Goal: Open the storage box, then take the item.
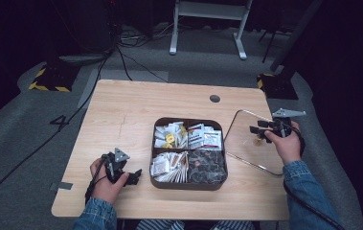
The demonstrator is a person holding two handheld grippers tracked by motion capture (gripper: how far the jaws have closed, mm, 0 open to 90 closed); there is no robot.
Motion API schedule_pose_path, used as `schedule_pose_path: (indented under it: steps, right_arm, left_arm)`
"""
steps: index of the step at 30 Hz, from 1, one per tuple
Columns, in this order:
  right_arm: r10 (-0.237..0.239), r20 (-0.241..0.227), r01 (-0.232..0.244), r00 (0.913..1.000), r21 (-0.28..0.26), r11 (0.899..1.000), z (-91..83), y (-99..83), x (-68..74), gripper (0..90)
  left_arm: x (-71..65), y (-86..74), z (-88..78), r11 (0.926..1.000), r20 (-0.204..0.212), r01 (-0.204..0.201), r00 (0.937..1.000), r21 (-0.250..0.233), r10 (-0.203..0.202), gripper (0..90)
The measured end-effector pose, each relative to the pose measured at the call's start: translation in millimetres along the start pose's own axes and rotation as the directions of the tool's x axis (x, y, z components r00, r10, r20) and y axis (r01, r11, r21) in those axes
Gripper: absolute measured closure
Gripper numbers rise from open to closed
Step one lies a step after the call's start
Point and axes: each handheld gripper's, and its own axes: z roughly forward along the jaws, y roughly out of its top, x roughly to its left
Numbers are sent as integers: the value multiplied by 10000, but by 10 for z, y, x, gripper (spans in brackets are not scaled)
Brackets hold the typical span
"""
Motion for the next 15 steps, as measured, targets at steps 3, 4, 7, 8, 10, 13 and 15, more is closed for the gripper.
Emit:
schedule_pose_path:
  steps: [3, 4, 7, 8, 10, 13, 15]
  right_arm:
    - [-210, -246, 206, 9995, -190, 9996, -26, 120, 151, 453]
    - [-287, -301, 280, 9991, -213, 9994, -32, 153, 193, 450]
    - [-386, -547, 368, 9978, -347, 9987, -38, 252, 335, 441]
    - [-498, -644, 473, 9967, -403, 9981, -36, 285, 384, 440]
    - [-688, -802, 651, 9944, -486, 9967, -30, 350, 493, 440]
    - [-1057, -1111, 994, 9882, -609, 9932, -18, 451, 668, 439]
    - [-1301, -1360, 1215, 9821, -699, 9901, -6, 522, 791, 435]
  left_arm:
    - [3, 5, 4, 10000, 59, -62, 10000, 9, 62, 0]
    - [3, 5, 5, 10000, 71, -67, 10000, 8, 67, 0]
    - [1, 9, 8, 10000, 76, -67, 9999, 8, 67, 0]
    - [6, 13, 10, 9999, 46, -144, 9999, 10, 144, 0]
    - [1, 17, 16, 9999, 75, -122, 9999, 0, 122, 0]
    - [-1, 19, 17, 9999, 74, -111, 9999, -8, 111, 0]
    - [0, 17, 14, 9999, 75, -145, 9999, 11, 145, 1]
